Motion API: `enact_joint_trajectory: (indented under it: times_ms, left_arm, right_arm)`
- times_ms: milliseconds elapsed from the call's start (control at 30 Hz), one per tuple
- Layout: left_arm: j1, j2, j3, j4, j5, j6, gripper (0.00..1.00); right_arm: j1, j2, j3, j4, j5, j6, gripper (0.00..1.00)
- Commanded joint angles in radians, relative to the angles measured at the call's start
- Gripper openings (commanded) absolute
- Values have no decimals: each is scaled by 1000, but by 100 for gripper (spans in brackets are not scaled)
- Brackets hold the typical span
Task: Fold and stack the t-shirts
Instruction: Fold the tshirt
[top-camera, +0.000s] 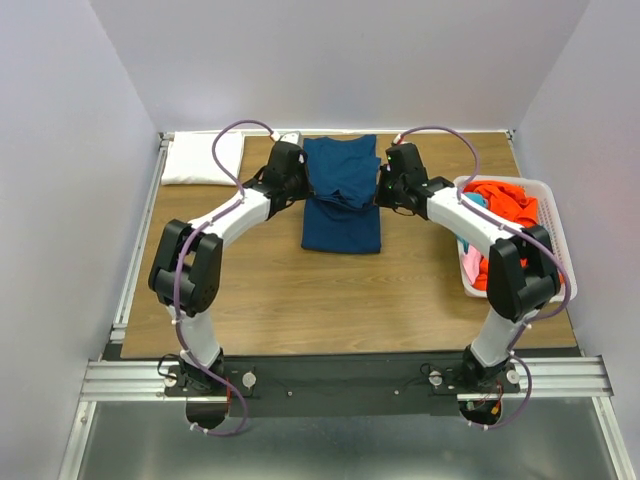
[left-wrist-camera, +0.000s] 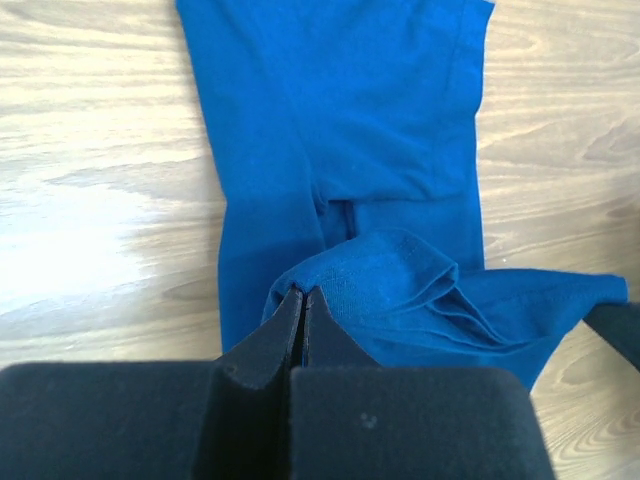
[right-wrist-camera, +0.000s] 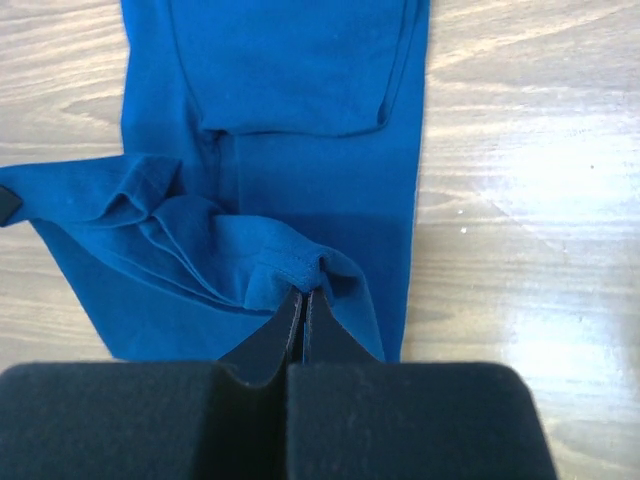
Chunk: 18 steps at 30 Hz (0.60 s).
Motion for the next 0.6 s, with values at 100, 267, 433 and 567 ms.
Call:
enact_joint_trajectory:
  times_ms: [100,267,433,567]
  left_arm:
    - [28,78,56,9,24,23,0]
    - [42,139,93,3,50,28,0]
    - [57,171,99,-2,60,23,0]
    - [66,196,102,1,68,29,7]
  right_arm:
    - [-32,104,70,23,-57,-29,1]
    - [-49,165,100,26,-77,-26,1]
    - [-60,210,123,27,-77,-19,1]
    - [-63,239,127,27,-106,-17,1]
